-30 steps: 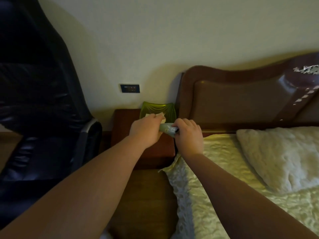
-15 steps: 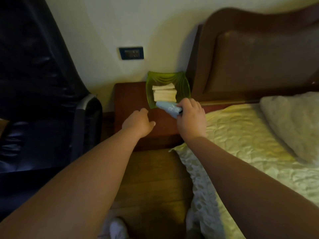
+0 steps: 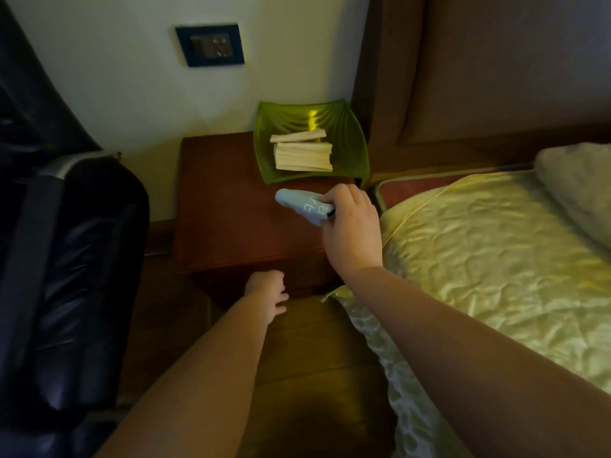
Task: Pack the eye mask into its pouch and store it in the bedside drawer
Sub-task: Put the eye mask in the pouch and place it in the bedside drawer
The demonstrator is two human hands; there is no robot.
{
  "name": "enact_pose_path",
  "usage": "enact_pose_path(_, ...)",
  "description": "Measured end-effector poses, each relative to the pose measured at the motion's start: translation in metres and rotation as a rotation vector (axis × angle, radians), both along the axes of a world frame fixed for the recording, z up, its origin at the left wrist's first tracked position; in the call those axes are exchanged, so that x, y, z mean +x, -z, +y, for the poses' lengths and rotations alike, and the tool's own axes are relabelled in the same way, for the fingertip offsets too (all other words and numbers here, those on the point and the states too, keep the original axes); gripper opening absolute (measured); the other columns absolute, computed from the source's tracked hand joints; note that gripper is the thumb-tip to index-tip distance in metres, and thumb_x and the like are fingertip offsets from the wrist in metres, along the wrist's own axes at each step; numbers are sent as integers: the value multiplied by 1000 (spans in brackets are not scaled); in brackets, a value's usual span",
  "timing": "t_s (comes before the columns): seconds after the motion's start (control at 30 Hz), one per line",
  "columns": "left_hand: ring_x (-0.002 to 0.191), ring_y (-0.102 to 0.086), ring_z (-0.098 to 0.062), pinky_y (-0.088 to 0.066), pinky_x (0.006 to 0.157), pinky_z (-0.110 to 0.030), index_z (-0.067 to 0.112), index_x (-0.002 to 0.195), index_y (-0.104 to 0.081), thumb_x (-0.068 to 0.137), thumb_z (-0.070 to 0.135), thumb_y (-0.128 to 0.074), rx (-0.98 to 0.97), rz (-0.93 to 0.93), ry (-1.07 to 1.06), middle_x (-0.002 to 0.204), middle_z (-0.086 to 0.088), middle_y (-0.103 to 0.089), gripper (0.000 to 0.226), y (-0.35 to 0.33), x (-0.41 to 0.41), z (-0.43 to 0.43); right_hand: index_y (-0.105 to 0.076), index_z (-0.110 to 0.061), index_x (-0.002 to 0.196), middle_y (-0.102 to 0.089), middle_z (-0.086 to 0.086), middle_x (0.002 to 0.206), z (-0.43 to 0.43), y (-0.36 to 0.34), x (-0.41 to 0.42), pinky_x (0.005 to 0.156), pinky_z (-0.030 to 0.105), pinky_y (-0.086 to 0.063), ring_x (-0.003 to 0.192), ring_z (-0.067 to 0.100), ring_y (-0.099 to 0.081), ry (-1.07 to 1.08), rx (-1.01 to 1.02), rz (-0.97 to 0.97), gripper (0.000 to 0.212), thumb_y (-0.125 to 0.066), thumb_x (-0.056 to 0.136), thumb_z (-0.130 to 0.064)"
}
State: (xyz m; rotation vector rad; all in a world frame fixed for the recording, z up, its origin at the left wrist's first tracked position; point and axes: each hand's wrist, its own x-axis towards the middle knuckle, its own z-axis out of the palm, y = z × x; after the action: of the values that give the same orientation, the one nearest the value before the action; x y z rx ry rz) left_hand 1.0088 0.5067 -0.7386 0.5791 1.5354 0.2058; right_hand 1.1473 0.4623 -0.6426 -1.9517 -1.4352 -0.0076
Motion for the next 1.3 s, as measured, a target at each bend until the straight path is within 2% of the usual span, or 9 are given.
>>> enact_pose_path(0.07,127,-58,-34,-55,95,-51,9,148,-43,105,12,-43,20,-9,-87,147,-17,-51,43,27,5,7,-60,-9,94,-63,9,95,3,18,2,74,43,-44,89,32,-57,-12,21,-3,19,-63,78,1)
enact_pose_path(0.13,122,-61,-34,-60,82,-49,10,147,-45,104,11,-45,21,-37,-178,145,-17,-53,43,48,10,14,-60,-9,94,-63,9,96,5,33,2,75,46,-45,89,31,-57,-20,38,6,18,-62,79,1)
enact_pose_path(0.4,132,-54,-34,-54,99,-53,2,143,-47,103,0,-44,21,-147,-435,146,-19,-52,40,99,17,24,-60,-11,94,-63,5,95,11,64,1,75,43,-45,89,27,-56,-50,87,-1,21,-65,78,1)
enact_pose_path(0.63,114,-66,-33,-58,84,-45,-2,135,-51,104,7,-46,71,-294,-557,132,-21,-61,33,117,18,22,-59,-11,94,-62,6,96,18,84,6,76,47,-47,90,28,-55,-52,101,-5,21,-63,78,2)
enact_pose_path(0.77,119,-63,-36,-56,91,-47,-1,136,-49,104,7,-44,53,-382,-617,128,-21,-60,33,118,17,19,-59,-11,94,-61,6,95,13,93,8,75,48,-47,89,29,-55,-41,91,0,20,-62,78,1)
enact_pose_path(0.9,107,-68,-33,-57,87,-42,1,106,-56,105,7,-43,49,-420,-666,106,-19,-66,15,125,13,10,-60,-11,93,-62,6,93,9,94,14,74,48,-47,88,30,-57,-29,81,-16,20,-62,78,2)
enact_pose_path(0.97,104,-69,-32,-57,86,-43,4,99,-54,106,9,-41,51,-405,-697,101,-17,-67,15,127,13,4,-59,-11,93,-62,6,94,7,94,16,75,49,-47,89,31,-56,-16,63,-2,20,-61,78,2)
enact_pose_path(1.13,95,-72,-30,-58,81,-42,3,101,-57,103,5,-46,28,-349,-714,100,-18,-70,12,131,7,-6,-59,-11,95,-62,6,96,-4,100,15,77,50,-48,91,29,-56,15,13,62,22,-63,78,2)
enact_pose_path(1.3,92,-73,-31,-59,77,-43,2,110,-56,105,12,-46,9,-313,-743,102,-18,-70,15,134,3,-15,-57,-12,96,-60,2,97,-9,102,9,78,40,-47,92,24,-54,45,-6,91,23,-64,79,2)
